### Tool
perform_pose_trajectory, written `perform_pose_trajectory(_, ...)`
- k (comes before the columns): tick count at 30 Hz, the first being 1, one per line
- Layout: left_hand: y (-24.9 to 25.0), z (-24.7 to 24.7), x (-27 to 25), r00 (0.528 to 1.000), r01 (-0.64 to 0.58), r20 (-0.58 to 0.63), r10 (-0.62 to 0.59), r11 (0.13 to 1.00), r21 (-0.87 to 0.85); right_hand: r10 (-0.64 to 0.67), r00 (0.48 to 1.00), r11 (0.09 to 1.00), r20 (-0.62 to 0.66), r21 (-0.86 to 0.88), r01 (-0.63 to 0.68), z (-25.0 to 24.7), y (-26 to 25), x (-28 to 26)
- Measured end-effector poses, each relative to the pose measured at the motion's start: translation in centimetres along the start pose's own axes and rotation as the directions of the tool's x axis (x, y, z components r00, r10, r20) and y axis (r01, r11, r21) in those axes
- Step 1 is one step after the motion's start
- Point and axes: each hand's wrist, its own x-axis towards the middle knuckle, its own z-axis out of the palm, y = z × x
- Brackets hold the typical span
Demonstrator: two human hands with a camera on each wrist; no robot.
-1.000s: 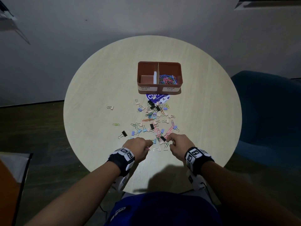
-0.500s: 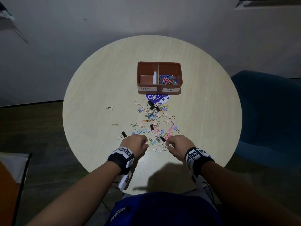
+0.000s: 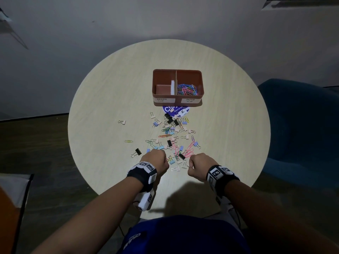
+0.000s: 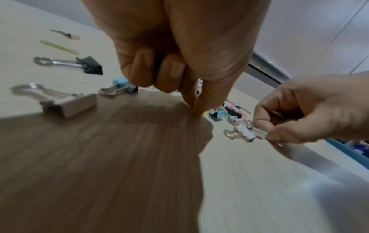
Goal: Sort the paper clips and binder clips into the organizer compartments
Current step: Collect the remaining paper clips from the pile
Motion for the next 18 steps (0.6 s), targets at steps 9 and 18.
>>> perform_pose_trajectory(9, -0.9, -0.5, -1.3, 1.0, 0.017, 0.018, -0.014, 0.979, -0.204, 0.148, 0.989, 0.817, 0.008, 0.562, -0.127, -1.9, 0.9, -0.6)
perform_pose_trajectory(18, 0.4, -4.6, -2.4, 0.959, 0.276, 0.222, -0.176, 0.398, -0.875, 0.181, 0.968, 0.247, 0.175, 0.944, -0.217, -3.3, 0.5, -0.1)
